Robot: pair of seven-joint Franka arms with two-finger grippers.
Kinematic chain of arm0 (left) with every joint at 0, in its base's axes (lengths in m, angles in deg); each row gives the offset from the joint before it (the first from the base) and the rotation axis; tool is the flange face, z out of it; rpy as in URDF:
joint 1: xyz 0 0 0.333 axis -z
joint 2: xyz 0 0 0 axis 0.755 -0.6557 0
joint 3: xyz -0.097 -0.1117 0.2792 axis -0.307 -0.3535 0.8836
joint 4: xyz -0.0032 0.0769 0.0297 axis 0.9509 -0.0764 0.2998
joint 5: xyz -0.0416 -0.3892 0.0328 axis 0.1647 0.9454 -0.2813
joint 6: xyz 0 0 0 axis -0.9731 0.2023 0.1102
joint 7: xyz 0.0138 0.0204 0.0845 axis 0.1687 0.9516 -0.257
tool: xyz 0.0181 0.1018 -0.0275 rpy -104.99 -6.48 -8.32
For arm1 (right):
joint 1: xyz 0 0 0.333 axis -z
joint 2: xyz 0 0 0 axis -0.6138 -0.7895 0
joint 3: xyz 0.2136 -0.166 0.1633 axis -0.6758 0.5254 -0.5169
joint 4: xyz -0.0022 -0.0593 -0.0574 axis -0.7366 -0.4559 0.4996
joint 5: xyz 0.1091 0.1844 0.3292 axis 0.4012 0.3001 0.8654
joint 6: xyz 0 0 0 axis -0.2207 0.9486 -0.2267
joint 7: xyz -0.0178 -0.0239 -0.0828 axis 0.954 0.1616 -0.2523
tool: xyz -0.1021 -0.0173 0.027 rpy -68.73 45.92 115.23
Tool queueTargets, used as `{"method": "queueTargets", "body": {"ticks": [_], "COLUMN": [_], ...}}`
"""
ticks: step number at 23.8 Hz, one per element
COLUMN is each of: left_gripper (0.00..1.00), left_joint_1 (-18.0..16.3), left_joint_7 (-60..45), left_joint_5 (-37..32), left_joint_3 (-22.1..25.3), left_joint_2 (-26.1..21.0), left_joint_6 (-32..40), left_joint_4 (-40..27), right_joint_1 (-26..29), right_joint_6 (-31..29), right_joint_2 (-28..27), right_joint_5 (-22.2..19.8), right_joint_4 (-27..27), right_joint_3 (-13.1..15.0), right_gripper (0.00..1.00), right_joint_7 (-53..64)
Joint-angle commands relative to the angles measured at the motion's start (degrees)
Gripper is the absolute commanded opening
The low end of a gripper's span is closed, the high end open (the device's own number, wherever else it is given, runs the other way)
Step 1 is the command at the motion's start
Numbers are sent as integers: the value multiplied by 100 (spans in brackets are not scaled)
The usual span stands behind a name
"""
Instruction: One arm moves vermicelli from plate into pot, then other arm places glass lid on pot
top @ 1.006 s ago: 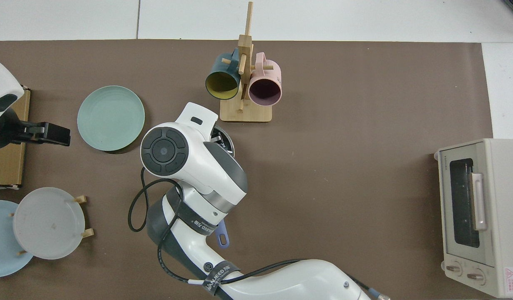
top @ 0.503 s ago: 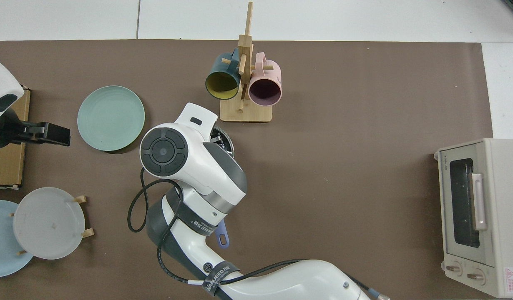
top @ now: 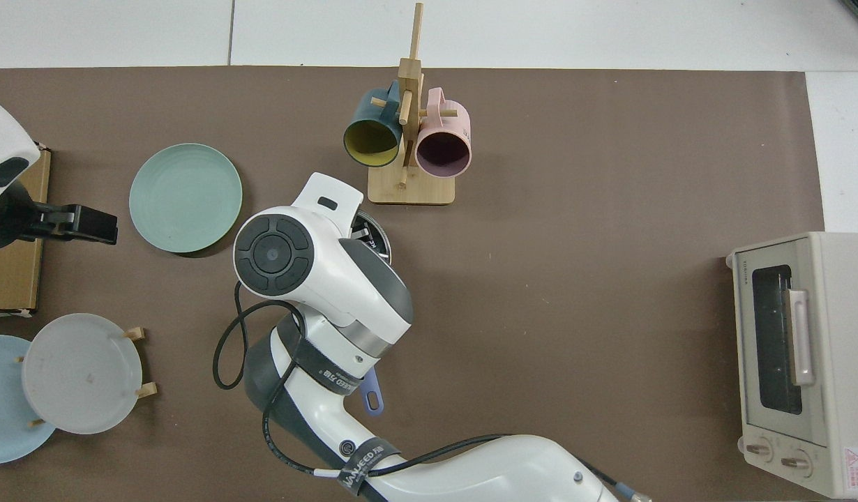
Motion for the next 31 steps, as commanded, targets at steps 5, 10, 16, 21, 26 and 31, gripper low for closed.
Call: {"method": "queueTargets", "body": {"ticks": [5, 10, 16, 21, 26, 31], "left_gripper": [100, 100, 100, 100, 100, 100], "left_joint_1": [68, 59, 68, 68, 59, 59], "left_joint_7": [37, 37, 37, 37, 55, 81], "left_joint_5": [109, 109, 109, 109, 109, 101], "left_joint_3": [73, 73, 73, 73, 73, 81], "left_joint_2": [64, 64, 64, 64, 64, 64], "left_joint_6": [-11, -11, -11, -3, -3, 41], "left_joint_4": [-65, -74, -65, -65, -65, -56], "right_joint_1": [79, 334, 729, 1230, 1792, 2513], "right_joint_6": [5, 76, 365, 1252, 1473, 1473], "right_joint_2": [229, 958, 1925, 2742, 3331, 3841], "right_joint_5": [87, 88, 88, 61, 35, 35], "right_joint_4": [-55, -475, -1161, -1627, -2163, -2778], "right_joint_3": [-23, -14, -6, 12, 30, 30], "right_gripper": [98, 99, 99, 99, 99, 99], "right_joint_7": [175, 70, 0, 26, 61, 245]}}
